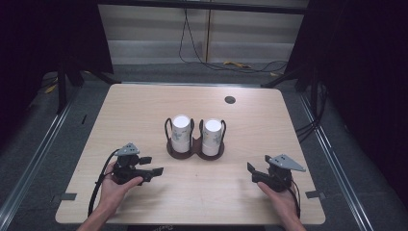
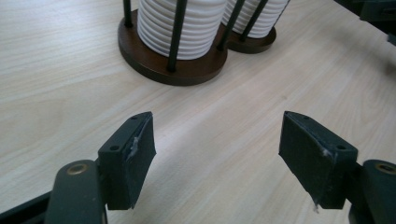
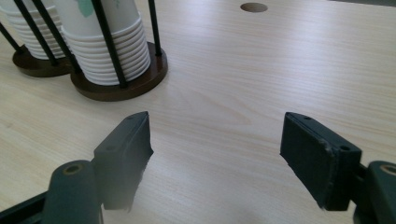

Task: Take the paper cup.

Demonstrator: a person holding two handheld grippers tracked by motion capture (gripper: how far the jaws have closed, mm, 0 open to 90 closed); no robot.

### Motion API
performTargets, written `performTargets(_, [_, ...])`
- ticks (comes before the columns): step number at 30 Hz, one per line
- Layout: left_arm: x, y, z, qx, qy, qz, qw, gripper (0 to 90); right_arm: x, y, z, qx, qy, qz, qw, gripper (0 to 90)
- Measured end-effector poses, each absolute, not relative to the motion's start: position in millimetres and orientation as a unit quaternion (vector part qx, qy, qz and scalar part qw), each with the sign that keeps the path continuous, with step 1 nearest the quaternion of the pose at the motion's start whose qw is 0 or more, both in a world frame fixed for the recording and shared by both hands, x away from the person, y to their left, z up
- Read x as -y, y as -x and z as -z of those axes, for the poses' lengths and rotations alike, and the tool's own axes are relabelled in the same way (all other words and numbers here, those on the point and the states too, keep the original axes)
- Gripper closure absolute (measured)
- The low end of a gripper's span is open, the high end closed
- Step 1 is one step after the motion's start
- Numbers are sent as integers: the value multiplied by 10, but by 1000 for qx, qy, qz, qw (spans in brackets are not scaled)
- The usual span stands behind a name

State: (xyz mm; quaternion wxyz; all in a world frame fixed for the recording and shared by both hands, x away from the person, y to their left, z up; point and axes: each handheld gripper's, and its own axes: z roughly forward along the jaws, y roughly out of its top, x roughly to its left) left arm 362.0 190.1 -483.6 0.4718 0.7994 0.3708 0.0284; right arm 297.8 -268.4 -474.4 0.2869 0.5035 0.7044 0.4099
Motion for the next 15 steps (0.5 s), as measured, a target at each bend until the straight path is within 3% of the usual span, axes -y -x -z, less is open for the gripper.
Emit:
performTargets(10, [-1907, -3665, 4834, -375, -798, -27, 472, 269, 2665, -2983, 4739, -700, -499, -436, 266, 255])
performTargets(13, [-1904, -3677, 4792, -372, -794, -20, 480, 268, 2620, -2963, 4720, -709, -494, -442, 241, 320])
performTargets(15, [-1898, -3684, 4752, -369, -794, -24, 482, 260, 2589, -2947, 4710, -714, -488, -446, 231, 313])
